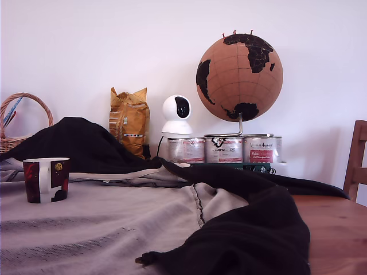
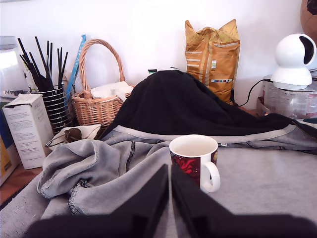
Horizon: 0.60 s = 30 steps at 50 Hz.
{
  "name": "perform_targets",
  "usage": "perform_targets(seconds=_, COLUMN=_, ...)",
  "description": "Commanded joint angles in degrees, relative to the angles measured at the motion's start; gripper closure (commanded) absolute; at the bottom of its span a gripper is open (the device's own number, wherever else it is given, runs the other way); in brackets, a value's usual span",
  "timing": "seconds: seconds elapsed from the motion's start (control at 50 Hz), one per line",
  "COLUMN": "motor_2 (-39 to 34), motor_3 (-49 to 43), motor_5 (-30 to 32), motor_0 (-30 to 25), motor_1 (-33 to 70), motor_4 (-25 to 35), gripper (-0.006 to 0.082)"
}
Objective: Pick the grey coffee capsule and place it inside the red coffee cup
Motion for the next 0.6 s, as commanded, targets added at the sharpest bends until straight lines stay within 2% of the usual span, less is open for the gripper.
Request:
perform_targets(seconds=0.0, motor_2=-0.85, motor_3=-7.19, motor_5=-1.51, motor_0=0.57, motor_1=-0.81, motor_4=7.08, gripper=0.0790)
perform_targets(seconds=0.58, motor_2=-2.71, motor_3=-0.68, motor_5=-1.99, motor_0=0.59, motor_1=0.52, motor_4=5.64, gripper=0.0790)
